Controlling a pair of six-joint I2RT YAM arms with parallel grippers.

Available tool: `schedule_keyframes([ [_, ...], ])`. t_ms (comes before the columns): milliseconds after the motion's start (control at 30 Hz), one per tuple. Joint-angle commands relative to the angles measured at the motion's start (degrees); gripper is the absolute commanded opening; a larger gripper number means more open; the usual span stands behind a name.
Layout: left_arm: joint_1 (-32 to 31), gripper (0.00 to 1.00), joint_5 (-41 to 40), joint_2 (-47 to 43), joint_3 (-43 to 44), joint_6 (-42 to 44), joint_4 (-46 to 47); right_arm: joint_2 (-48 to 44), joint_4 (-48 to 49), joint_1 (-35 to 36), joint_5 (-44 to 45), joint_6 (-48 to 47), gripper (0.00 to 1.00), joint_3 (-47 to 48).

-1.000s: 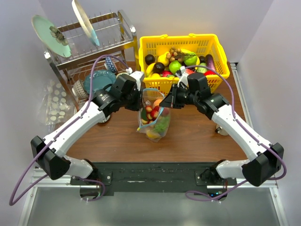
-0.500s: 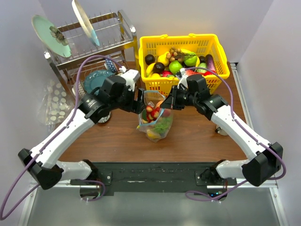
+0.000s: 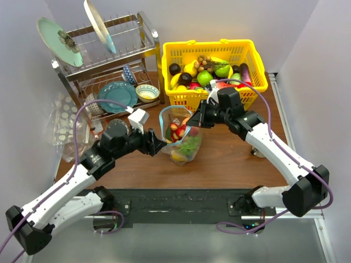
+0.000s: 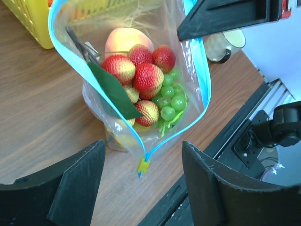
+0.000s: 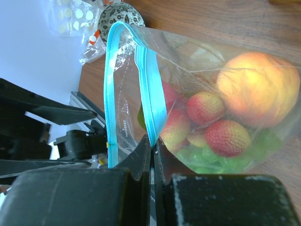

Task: Place the food in the zip-top bag and seal the zipper
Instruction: Zip the zipper food storage bag at the center of the board.

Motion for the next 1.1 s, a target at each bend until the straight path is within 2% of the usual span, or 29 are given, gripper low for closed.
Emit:
schedule_keyframes([
  [0, 0.18, 0.68, 2.12, -3.21, -8.52, -3.52, 16.16, -1.0, 2.95, 0.26, 1.28, 1.06, 0.0, -0.13],
  [133, -0.17, 0.65, 2.04, -4.09, -12.49, -3.43, 22.06, -0.91, 3.39, 0.26, 1.01, 1.68, 0.0, -0.13],
  [400, -1.67, 0.65, 1.07, -4.62, -15.13, -2.29, 25.94, -0.74, 4.27, 0.26, 0.22, 2.64, 0.0, -0.66],
  [633, -6.23, 0.68, -1.03, -5.06, -19.18, -1.24, 31.47, -1.26, 5.06, 0.26, 0.84, 3.52, 0.0, -1.27],
  [700, -6.85, 0.65, -2.7, -5.23, -20.14, -0.1, 32.53, -1.35, 4.98, 0.18, 1.45, 3.52, 0.0, -1.1],
  [933, -7.73, 0.63, -8.86, -6.02, -22.78, 0.52, 33.59, -1.7, 4.62, 0.17, 1.98, 3.53, 0.0, -0.66],
  [1000, -7.73, 0.56, -10.62, -6.2, -23.92, 0.26, 34.46, -1.7, 4.62, 0.09, 1.9, 3.61, 0.0, -0.66],
  [1067, -7.91, 0.56, -10.62, -6.81, -25.67, -0.44, 36.82, -1.79, 4.71, 0.09, 1.89, 3.7, 0.0, -0.75],
])
